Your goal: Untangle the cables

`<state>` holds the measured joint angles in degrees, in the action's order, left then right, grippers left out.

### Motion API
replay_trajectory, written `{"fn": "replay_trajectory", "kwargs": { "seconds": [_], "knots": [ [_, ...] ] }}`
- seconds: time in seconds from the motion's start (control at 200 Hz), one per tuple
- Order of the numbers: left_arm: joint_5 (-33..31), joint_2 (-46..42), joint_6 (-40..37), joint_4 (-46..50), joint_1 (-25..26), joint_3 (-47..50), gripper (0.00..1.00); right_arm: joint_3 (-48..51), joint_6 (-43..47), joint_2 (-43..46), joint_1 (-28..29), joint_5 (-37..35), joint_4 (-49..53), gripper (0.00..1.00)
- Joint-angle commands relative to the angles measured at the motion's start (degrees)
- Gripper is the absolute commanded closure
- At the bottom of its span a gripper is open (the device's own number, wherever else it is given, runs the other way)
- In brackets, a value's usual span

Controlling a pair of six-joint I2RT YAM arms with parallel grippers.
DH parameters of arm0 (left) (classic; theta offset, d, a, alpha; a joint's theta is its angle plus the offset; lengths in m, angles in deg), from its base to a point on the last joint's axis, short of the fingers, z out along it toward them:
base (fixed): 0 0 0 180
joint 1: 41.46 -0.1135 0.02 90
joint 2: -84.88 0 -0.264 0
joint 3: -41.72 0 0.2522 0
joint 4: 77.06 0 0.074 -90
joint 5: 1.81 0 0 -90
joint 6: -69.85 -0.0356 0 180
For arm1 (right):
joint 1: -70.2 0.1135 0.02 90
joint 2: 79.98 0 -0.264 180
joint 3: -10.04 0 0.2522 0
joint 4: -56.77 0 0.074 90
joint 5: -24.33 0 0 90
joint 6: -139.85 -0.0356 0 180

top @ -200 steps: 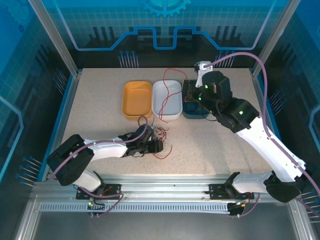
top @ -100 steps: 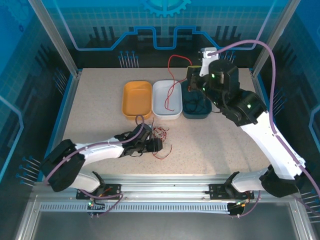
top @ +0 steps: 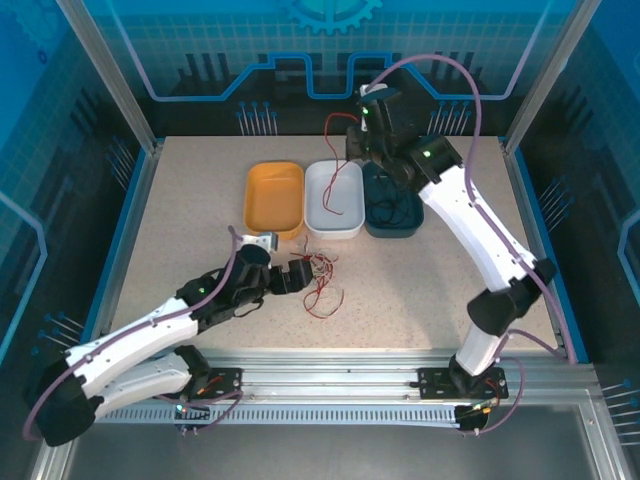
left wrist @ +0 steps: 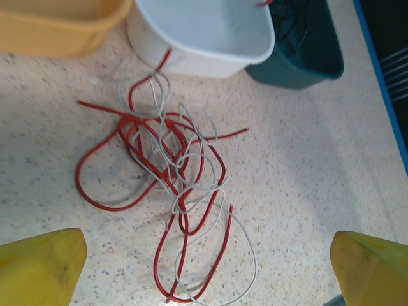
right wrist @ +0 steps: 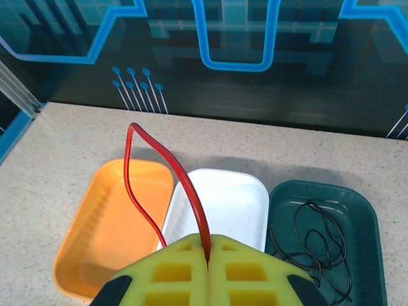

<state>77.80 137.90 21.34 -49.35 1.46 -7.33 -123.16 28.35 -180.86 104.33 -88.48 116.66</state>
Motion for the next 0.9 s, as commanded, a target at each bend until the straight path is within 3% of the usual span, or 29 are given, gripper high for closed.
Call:
{"fn": "replay_trajectory", "kwargs": {
  "seconds": [0.0,0.345,0.896],
  "knots": [
    [-6.2,-3.6,-1.7,5.5,-0.1,1.0,0.01,-5.7,0.2,-5.6,-2.4,2.5,4.7,1.00],
    [-8.9,-6.7,-1.3,8.6,-0.7,1.7,0.01,-12.3,-1.0,-20.9,-7.5,10.7,9.8,1.00],
    [-8.2,-6.0,-0.3,8.6,-2.6,2.0,0.01,-14.0,0.6,-35.0,-7.9,11.9,11.3,1.00]
  ]
}}
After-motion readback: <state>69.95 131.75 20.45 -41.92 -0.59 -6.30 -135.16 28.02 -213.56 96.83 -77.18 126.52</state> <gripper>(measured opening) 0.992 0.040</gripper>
